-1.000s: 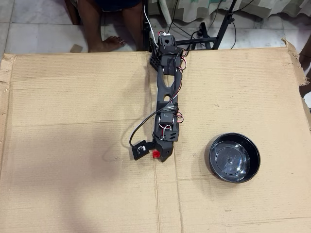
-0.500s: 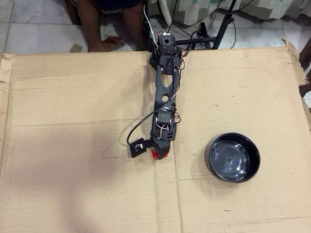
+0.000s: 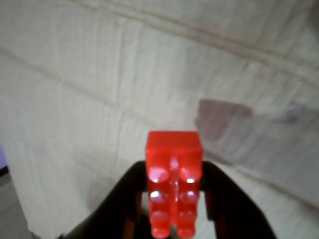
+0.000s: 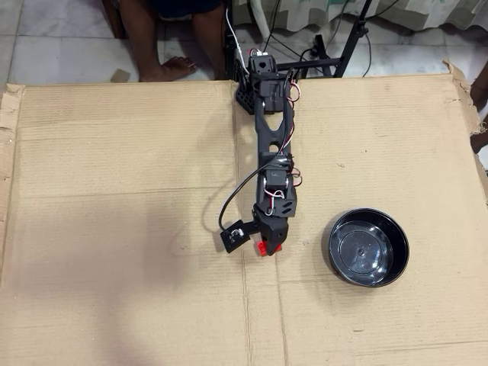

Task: Grasp a lego block and put it in the bin.

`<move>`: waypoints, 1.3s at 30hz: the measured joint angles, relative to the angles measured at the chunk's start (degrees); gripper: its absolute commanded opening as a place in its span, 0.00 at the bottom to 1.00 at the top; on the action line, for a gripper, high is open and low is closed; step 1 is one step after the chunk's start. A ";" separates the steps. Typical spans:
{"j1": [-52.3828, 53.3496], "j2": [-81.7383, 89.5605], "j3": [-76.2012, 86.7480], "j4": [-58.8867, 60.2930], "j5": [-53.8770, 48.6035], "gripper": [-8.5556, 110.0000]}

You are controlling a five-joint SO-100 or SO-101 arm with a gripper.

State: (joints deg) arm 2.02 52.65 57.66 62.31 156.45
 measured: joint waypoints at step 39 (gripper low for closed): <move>-26.98 11.34 0.09 -15.91 0.00 0.08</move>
State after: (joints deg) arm -24.96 63.98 57.74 46.41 156.45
